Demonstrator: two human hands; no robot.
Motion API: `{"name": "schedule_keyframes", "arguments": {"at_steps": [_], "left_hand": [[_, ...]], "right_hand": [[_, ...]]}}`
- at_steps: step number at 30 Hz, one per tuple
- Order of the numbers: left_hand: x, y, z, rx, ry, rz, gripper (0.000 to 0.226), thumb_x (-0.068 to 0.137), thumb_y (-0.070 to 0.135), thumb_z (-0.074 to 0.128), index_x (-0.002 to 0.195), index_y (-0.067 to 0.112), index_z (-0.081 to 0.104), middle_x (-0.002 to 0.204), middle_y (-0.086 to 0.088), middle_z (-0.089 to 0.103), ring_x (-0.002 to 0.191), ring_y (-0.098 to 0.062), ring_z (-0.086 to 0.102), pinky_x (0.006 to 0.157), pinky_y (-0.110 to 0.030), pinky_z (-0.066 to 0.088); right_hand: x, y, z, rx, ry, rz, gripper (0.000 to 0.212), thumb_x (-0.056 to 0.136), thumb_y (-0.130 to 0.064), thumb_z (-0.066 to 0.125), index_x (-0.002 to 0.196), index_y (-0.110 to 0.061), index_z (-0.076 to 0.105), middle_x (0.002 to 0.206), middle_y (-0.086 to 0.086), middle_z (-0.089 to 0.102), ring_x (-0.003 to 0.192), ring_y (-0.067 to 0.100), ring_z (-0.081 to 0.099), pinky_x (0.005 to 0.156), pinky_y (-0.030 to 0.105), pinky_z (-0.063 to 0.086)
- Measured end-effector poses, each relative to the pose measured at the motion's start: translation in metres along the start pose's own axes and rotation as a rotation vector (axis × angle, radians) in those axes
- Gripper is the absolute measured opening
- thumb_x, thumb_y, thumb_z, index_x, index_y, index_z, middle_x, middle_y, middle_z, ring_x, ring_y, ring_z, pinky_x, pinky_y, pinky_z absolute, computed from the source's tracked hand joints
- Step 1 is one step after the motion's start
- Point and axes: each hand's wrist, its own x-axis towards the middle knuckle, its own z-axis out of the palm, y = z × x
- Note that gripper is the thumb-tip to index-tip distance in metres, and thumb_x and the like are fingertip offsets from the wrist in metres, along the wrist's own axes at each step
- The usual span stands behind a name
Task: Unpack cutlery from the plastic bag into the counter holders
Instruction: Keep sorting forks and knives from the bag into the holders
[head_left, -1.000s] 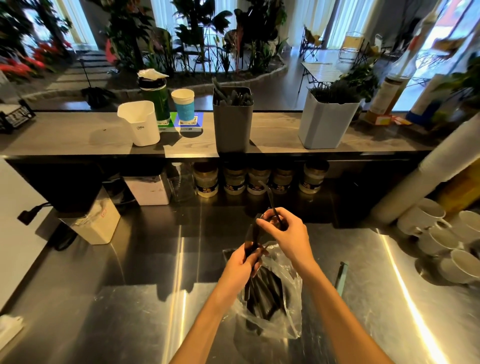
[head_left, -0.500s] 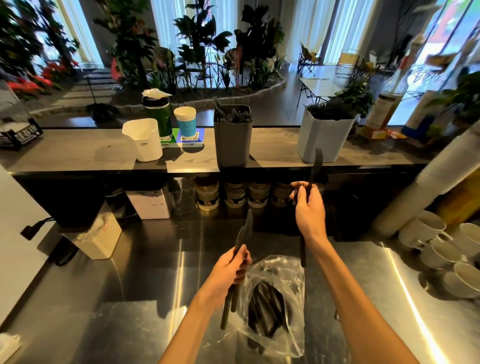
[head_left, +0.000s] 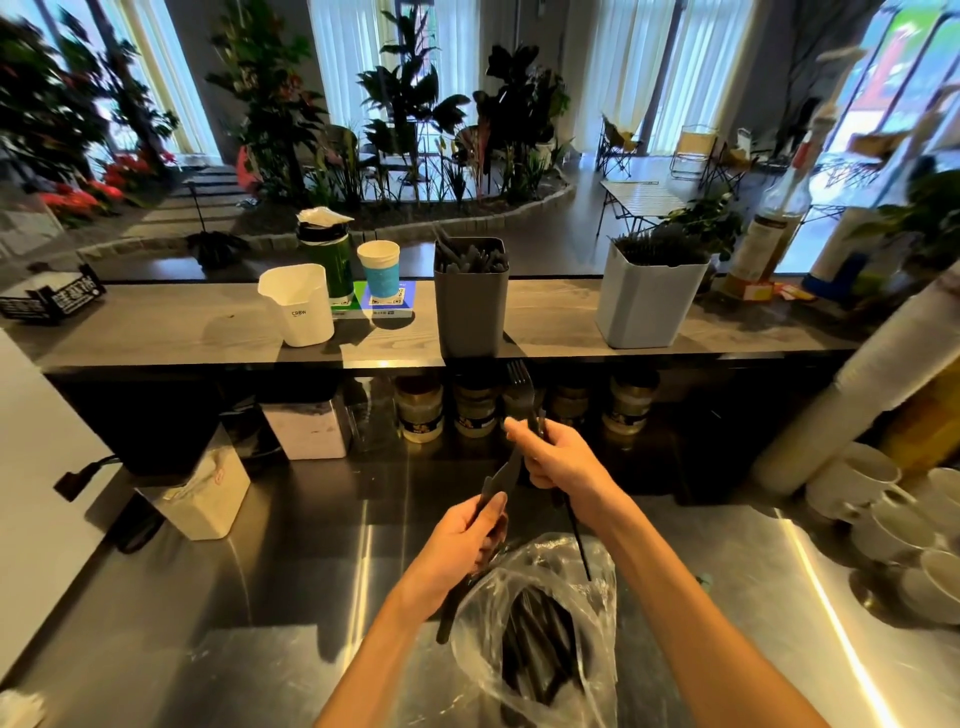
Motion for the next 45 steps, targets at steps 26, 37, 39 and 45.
{"name": "schedule_keyframes", "arguments": {"at_steps": [26,37,39,45], "left_hand": [[0.062,0.140,-0.046,0.272,-0.166,0.234,0.017,0.105,0.023,0.049,0.119,0.016,0.054,0.075,0.016,0.060,0.065,0.003,0.055,0.063,-0.016,0.044],[0.125,0.292,-0.080,0.405,0.271,0.714,0.024,0.083,0.007,0.078,0.098,0.026,0.076,0.094,0.000,0.073,0.091,-0.016,0.070,0.087,-0.035,0.059],[0.134,0.314,-0.082,0.355,0.227,0.730,0.028,0.085,-0.014,0.065,0.105,0.003,0.073,0.097,-0.018,0.073,0.086,-0.020,0.074,0.079,-0.027,0.060],[0.164,0.337,-0.091,0.290,0.235,0.737,0.023,0.091,-0.019,0.050,0.106,-0.016,0.067,0.077,-0.020,0.072,0.063,-0.014,0.074,0.062,-0.018,0.057]], "right_hand": [[0.044,-0.120,-0.018,-0.453,-0.003,-0.347,0.009,0.083,-0.032,0.081,0.091,-0.034,0.077,0.092,-0.015,0.077,0.091,-0.004,0.069,0.090,0.029,0.056],[0.102,-0.249,-0.026,-0.481,0.244,-0.905,0.014,0.084,-0.015,0.080,0.097,-0.010,0.079,0.091,-0.003,0.078,0.086,-0.005,0.070,0.078,0.009,0.051],[0.113,-0.264,-0.025,-0.516,0.284,-0.971,0.014,0.086,-0.014,0.079,0.099,-0.009,0.078,0.090,-0.003,0.077,0.086,-0.004,0.070,0.077,0.009,0.051],[0.147,-0.275,-0.022,-0.589,0.347,-1.030,0.012,0.086,-0.009,0.078,0.098,-0.008,0.077,0.090,-0.002,0.076,0.084,0.001,0.071,0.079,0.015,0.056]]}}
